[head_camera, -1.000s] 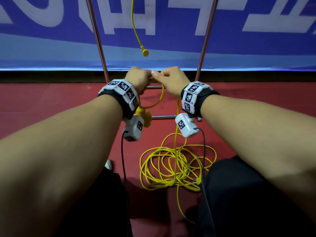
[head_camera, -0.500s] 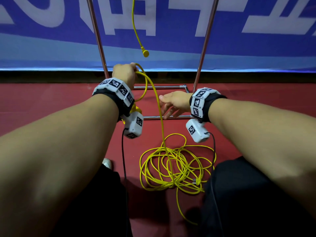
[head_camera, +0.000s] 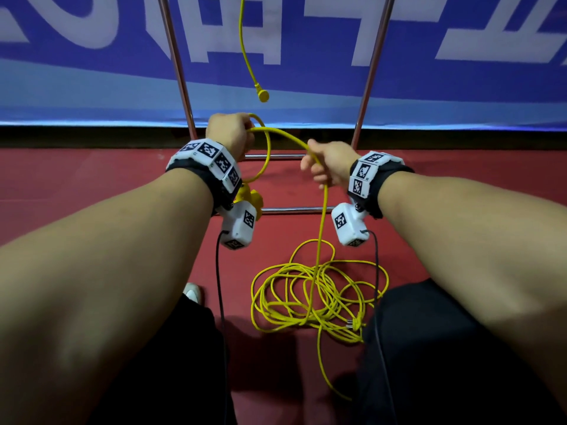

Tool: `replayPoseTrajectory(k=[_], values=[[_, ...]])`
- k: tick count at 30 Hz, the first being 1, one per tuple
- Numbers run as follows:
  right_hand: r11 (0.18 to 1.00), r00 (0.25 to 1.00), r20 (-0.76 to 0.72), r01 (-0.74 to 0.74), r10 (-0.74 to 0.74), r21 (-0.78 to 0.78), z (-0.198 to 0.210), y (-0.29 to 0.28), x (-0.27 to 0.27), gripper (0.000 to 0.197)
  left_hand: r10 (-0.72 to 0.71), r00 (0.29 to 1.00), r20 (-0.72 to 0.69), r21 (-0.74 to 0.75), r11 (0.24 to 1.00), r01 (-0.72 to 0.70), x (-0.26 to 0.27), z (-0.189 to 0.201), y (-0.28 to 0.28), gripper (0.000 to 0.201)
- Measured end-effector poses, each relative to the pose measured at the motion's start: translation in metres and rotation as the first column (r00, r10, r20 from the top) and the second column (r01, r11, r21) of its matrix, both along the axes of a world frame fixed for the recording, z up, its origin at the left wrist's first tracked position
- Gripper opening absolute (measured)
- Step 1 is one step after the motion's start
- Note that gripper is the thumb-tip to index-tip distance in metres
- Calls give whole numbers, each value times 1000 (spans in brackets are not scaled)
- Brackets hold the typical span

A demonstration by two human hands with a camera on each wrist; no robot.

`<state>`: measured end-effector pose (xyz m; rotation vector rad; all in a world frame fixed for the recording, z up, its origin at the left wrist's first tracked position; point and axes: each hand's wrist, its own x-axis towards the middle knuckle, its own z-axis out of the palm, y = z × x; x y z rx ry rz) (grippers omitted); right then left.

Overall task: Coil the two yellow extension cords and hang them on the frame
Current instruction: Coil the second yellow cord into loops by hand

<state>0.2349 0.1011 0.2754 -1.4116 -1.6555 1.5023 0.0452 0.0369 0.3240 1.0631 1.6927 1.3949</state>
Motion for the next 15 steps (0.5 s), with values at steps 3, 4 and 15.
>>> replayPoseTrajectory(k=[3,4,15], values=[[960,984,-15,174,-175,219,13,4,4,41,-1,997,72,-28,1000,3,2,-7,-4,25],[929,975,-30,218,-219,298,16,6,6,34,-32,998,51,-34,999,34,4,-9,-6,25],[819,989,133,-27,-61,573,22,-11,-43,34,-193,979,-68,-100,977,186,24,-9,-7,31]])
